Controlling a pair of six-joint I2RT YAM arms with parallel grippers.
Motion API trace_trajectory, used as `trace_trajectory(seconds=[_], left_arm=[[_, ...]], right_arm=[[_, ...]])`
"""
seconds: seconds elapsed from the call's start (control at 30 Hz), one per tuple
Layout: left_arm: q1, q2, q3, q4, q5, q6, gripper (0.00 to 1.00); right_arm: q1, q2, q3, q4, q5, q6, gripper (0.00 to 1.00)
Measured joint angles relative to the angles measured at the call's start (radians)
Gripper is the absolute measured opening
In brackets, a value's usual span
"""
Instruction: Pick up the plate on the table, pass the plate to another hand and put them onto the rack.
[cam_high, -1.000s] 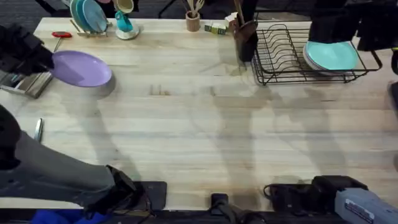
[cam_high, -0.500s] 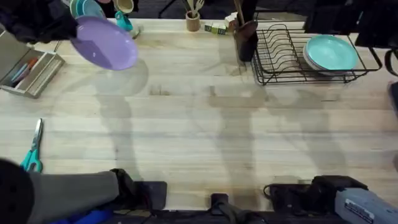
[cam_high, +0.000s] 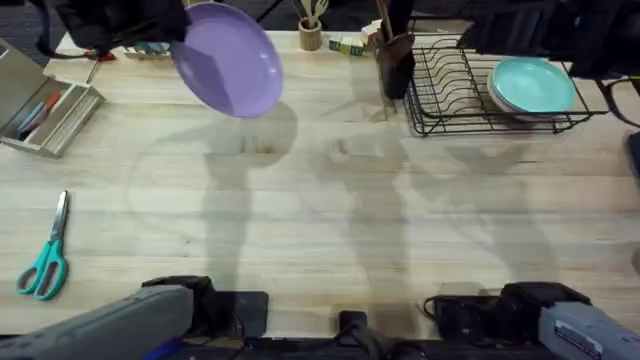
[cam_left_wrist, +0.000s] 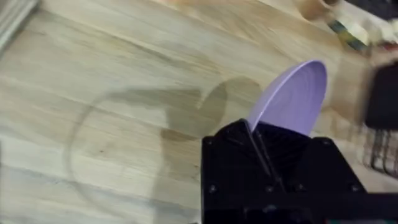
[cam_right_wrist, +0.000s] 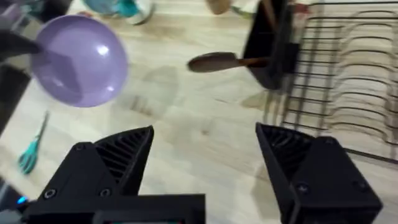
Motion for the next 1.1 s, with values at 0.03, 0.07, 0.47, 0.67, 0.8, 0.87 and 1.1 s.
trace_trajectory(seconds=[0.03, 0.07, 0.47, 0.67, 0.8, 0.87, 1.1], left_arm=[[-0.020, -0.009, 0.000, -0.004, 0.000, 0.000, 0.043], [-0.038, -0.017, 0.000, -0.007, 0.000, 0.000, 0.043], [-0.238, -0.077, 0.000, -0.052, 0.011, 0.000, 0.042], [-0.297, -0.083, 0.000, -0.053, 0.047, 0.000, 0.042], [-0.319, -0.083, 0.000, -0.053, 0.062, 0.000, 0.042], [-0.324, -0.083, 0.000, -0.053, 0.065, 0.000, 0.042], [-0.326, -0.083, 0.000, -0.053, 0.068, 0.000, 0.041]], right_arm=[[0.010, 0.000, 0.000, 0.000, -0.011, 0.001, 0.994], [0.023, 0.000, 0.000, 0.000, -0.020, 0.001, 0.994], [0.204, 0.000, 0.000, 0.000, -0.054, 0.002, 0.993], [0.264, 0.023, 0.002, 0.000, -0.059, 0.002, 0.995], [0.276, 0.046, 0.002, -0.002, -0.063, 0.029, 0.995], [0.278, 0.051, 0.002, -0.003, -0.063, 0.044, 0.995], [0.278, 0.051, 0.002, -0.004, -0.063, 0.069, 0.995]])
